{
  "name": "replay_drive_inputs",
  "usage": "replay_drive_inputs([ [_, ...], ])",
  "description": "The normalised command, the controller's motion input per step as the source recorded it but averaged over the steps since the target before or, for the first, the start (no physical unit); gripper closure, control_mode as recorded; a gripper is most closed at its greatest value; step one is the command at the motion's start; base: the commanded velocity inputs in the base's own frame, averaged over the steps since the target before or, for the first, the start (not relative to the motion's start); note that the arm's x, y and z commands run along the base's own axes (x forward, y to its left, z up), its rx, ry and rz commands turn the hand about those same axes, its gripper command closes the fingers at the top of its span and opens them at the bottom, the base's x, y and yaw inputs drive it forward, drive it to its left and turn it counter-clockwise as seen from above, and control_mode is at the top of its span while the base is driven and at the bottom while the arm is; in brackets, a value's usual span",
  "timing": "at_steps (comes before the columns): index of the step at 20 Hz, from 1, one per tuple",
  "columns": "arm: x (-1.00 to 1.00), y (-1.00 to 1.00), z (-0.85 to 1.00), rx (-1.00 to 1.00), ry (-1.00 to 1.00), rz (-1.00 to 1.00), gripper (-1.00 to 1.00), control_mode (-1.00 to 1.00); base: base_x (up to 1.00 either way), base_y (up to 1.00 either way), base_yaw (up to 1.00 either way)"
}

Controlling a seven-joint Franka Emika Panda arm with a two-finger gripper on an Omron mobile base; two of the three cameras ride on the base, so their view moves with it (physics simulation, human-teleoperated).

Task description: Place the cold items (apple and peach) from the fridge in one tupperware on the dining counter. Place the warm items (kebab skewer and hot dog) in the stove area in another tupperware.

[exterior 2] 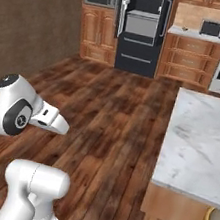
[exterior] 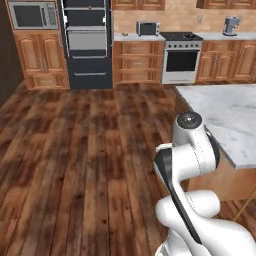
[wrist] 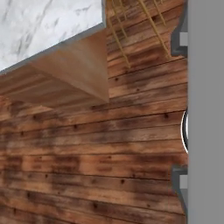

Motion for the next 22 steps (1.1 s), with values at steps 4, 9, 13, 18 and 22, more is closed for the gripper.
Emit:
replay_drive_inputs([
  [4, 0.0, 0.0, 0.0, 0.0, 0.0, 0.0, -1.0, 1.0, 1.0, 0.98, -0.05],
  [9, 0.0, 0.0, 0.0, 0.0, 0.0, 0.0, -1.0, 1.0, 1.0, 0.68, -0.1],
  [13, 0.0, 0.0, 0.0, 0.0, 0.0, 0.0, -1.0, 1.0, 1.0, 0.44, -0.13],
  [18, 0.0, 0.0, 0.0, 0.0, 0.0, 0.0, -1.0, 1.0, 1.0, 0.12, -0.14],
  [22, 0.0, 0.0, 0.0, 0.0, 0.0, 0.0, -1.0, 1.0, 1.0, 0.16, -0.03],
])
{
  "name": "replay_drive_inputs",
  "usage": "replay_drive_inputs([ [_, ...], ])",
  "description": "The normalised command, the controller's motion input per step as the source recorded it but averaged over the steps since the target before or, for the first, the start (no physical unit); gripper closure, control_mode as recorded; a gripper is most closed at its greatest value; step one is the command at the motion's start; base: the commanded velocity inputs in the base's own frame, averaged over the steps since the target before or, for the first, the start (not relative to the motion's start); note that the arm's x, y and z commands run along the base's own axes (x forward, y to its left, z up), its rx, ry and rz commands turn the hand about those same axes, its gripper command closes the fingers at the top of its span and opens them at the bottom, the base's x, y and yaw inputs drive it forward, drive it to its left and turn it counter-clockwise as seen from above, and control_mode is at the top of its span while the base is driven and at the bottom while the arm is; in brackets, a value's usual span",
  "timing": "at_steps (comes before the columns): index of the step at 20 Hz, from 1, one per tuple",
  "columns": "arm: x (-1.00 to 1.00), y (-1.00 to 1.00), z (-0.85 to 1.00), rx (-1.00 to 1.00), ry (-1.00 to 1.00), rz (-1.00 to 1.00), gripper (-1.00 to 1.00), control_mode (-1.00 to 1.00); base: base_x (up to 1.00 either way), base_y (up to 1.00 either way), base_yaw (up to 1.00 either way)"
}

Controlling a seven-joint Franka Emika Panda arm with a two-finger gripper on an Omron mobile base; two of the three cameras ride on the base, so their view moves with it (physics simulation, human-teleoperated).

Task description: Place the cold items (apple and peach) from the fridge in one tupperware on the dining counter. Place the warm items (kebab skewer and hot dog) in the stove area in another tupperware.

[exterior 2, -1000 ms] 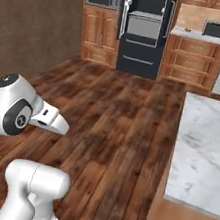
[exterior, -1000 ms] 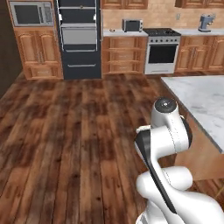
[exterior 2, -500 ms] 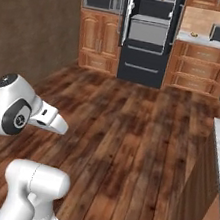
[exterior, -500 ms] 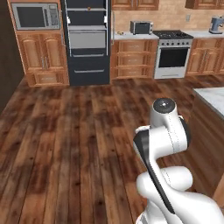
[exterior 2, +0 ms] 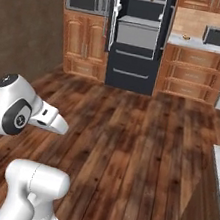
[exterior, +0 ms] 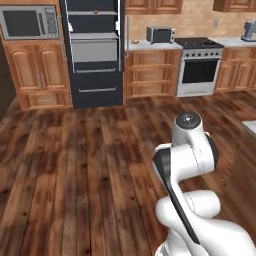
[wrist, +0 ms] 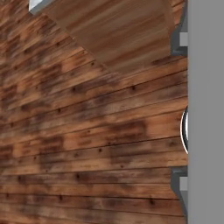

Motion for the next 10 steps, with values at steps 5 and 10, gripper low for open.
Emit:
replay_drive_inputs([
  [5, 0.0, 0.0, 0.0, 0.0, 0.0, 0.0, -1.0, 1.0, 1.0, 0.08, 0.0],
  [10, 0.0, 0.0, 0.0, 0.0, 0.0, 0.0, -1.0, 1.0, 1.0, 0.11, 0.09],
])
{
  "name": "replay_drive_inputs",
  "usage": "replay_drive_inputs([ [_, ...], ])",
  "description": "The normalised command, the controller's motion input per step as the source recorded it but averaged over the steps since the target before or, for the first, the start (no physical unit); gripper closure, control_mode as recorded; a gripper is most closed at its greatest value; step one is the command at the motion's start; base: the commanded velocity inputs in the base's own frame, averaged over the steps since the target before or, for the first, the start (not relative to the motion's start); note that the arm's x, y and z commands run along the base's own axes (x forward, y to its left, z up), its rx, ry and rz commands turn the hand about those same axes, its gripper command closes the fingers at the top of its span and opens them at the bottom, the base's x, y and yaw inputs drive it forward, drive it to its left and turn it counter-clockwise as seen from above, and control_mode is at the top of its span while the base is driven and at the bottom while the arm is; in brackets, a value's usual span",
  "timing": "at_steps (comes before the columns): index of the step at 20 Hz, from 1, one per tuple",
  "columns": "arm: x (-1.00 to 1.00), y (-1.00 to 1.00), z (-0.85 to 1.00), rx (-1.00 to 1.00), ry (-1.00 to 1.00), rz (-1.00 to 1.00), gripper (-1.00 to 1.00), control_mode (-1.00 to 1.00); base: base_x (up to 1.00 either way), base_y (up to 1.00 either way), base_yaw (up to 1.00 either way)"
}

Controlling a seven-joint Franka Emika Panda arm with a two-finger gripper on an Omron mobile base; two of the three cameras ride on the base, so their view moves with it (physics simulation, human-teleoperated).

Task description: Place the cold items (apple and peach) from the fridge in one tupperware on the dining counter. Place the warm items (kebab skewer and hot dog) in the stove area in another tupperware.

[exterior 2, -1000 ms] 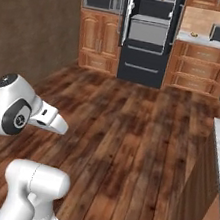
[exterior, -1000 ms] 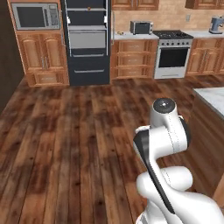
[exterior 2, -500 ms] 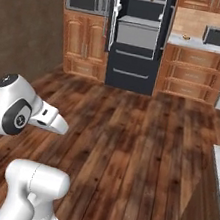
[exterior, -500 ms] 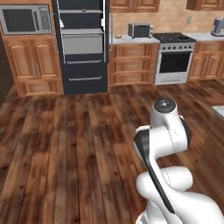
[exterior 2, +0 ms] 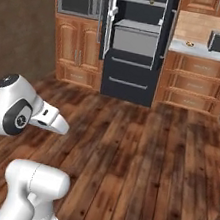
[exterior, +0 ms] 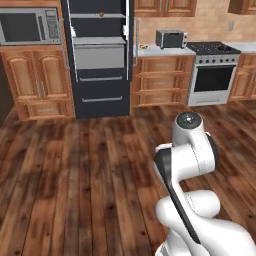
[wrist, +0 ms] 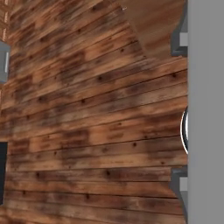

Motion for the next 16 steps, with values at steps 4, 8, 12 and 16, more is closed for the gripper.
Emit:
replay_drive_inputs([
  [4, 0.0, 0.0, 0.0, 0.0, 0.0, 0.0, -1.0, 1.0, 1.0, 0.06, 0.18],
  [8, 0.0, 0.0, 0.0, 0.0, 0.0, 0.0, -1.0, 1.0, 1.0, 0.04, 0.15],
  [12, 0.0, 0.0, 0.0, 0.0, 0.0, 0.0, -1.0, 1.0, 1.0, 0.12, 0.1],
  [16, 0.0, 0.0, 0.0, 0.0, 0.0, 0.0, -1.0, 1.0, 1.0, 0.13, 0.08],
])
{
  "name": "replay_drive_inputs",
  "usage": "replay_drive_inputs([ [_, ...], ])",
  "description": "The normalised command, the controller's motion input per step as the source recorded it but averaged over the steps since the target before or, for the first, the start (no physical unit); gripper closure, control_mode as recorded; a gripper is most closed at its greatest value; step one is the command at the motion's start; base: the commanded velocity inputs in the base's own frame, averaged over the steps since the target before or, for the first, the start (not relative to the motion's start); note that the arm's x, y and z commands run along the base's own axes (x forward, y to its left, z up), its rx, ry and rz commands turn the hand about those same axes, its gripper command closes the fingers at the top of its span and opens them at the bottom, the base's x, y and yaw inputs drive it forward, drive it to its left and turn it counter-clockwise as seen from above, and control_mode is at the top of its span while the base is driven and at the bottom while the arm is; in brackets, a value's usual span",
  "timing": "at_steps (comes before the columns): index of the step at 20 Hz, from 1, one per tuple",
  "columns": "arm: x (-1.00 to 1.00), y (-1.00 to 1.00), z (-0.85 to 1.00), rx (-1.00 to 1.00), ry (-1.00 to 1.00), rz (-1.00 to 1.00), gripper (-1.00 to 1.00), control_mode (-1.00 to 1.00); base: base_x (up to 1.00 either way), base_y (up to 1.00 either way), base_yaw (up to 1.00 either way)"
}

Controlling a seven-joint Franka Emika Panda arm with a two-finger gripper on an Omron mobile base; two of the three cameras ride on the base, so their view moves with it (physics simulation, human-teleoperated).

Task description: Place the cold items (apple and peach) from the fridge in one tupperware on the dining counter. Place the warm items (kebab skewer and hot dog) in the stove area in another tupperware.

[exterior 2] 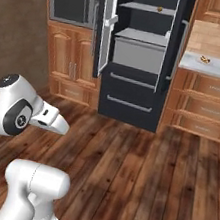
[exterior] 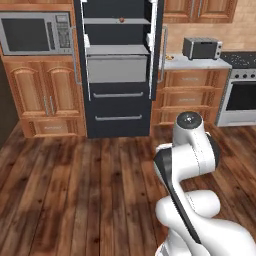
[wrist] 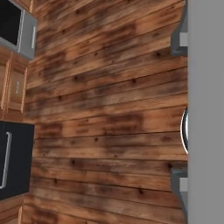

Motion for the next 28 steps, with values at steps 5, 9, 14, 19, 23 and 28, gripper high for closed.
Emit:
replay_drive_inputs([
  [5, 0.0, 0.0, 0.0, 0.0, 0.0, 0.0, -1.0, 1.0, 1.0, 0.08, 0.0],
  [9, 0.0, 0.0, 0.0, 0.0, 0.0, 0.0, -1.0, 1.0, 0.93, 0.21, -0.03],
  [14, 0.0, 0.0, 0.0, 0.0, 0.0, 0.0, -1.0, 1.0, 0.97, 0.37, -0.03],
  [19, 0.0, 0.0, 0.0, 0.0, 0.0, 0.0, -1.0, 1.0, 0.94, 0.33, -0.01],
  [23, 0.0, 0.0, 0.0, 0.0, 0.0, 0.0, -1.0, 1.0, 0.77, 0.0, 0.0],
  [28, 0.0, 0.0, 0.0, 0.0, 0.0, 0.0, -1.0, 1.0, 0.67, 0.0, 0.03],
])
